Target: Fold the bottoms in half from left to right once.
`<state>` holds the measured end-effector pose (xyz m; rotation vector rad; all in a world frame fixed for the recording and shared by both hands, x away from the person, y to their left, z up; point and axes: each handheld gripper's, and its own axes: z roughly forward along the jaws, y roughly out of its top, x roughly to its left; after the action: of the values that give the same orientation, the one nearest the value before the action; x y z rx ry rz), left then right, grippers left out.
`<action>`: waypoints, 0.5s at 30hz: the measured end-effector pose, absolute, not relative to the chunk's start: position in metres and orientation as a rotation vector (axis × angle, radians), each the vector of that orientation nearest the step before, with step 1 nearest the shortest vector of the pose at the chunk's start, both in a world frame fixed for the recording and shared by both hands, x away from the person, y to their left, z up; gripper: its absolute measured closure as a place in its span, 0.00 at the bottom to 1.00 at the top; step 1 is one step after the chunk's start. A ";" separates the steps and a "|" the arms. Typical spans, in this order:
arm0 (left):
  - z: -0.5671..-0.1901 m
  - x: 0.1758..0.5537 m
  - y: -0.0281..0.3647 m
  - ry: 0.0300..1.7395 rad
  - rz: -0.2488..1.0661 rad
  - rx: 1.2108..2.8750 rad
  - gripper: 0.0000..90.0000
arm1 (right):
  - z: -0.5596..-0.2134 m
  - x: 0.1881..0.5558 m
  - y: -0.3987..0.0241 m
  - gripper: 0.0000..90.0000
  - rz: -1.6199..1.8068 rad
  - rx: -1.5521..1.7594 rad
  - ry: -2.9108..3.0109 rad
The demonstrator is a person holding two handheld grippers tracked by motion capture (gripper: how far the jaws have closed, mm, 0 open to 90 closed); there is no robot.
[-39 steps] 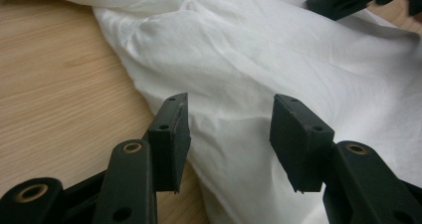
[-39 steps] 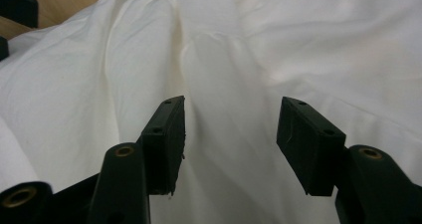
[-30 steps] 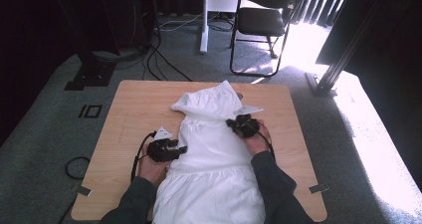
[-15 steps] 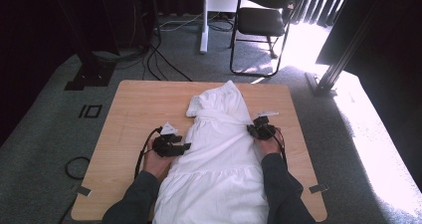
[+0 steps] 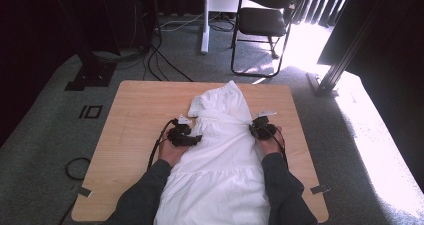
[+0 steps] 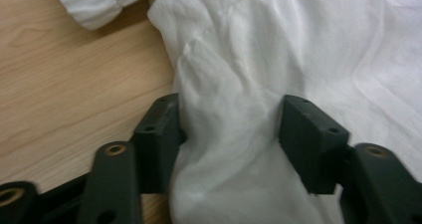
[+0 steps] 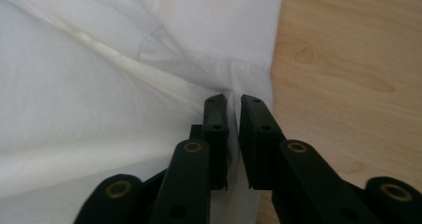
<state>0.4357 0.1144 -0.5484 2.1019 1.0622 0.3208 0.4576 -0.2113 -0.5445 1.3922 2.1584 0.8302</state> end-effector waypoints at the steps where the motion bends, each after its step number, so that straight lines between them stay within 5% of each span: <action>1: -0.548 0.435 0.113 1.056 0.337 2.112 0.55 | -0.547 0.458 -0.212 0.90 0.843 1.405 2.156; 5: -0.548 0.430 0.116 1.024 0.296 2.131 0.91 | -0.549 0.453 -0.211 0.94 0.869 1.414 2.151; 15: -0.547 0.378 0.156 1.003 0.261 2.151 0.94 | -0.550 0.403 -0.207 0.93 0.968 1.373 2.246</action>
<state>0.3780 0.1556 -0.5472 2.1515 1.0028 0.2610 0.4029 -0.2070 -0.5504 1.3726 2.2463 0.9683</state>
